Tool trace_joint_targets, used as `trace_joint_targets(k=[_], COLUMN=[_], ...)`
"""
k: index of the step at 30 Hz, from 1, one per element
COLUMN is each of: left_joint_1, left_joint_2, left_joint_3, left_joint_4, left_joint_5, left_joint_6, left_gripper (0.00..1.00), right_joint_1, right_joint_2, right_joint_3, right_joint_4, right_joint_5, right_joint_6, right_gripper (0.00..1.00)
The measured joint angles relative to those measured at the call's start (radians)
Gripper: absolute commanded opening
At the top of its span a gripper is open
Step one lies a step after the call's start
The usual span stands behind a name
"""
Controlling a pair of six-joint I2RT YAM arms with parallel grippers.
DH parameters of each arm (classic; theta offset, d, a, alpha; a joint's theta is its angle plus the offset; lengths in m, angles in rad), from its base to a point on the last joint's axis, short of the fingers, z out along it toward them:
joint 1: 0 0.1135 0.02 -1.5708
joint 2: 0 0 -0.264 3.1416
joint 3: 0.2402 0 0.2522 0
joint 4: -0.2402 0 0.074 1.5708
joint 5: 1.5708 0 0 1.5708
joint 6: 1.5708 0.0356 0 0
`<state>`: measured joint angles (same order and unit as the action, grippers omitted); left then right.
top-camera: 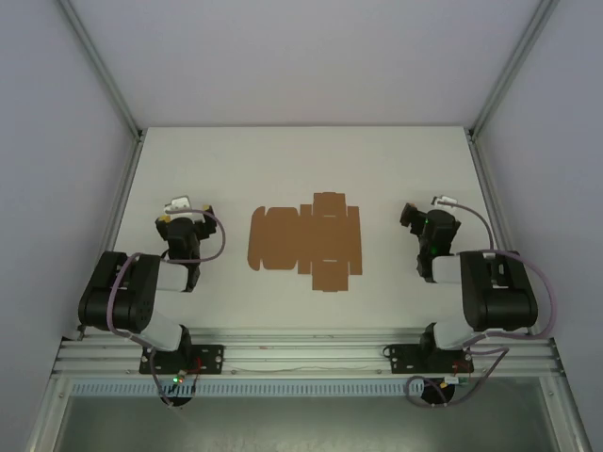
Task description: Assemble paper box
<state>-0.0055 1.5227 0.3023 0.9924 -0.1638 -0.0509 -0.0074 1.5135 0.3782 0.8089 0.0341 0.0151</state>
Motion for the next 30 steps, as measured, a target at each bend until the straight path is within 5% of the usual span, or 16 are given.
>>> trace_joint_targets(k=[30], left_joint_1=[0.000], left_joint_2=[-0.005], left_joint_3=[0.004], left_joint_4=[-0.015], left_joint_5=[0.000], left_joint_6=[0.001], left_gripper=[1.00], right_joint_1=[0.000], right_joint_2=[-0.019], right_joint_3=[0.013], right_joint_4=[-0.049], right_joint_5=[-0.012], right_joint_6=[0.002], right_gripper=[1.00])
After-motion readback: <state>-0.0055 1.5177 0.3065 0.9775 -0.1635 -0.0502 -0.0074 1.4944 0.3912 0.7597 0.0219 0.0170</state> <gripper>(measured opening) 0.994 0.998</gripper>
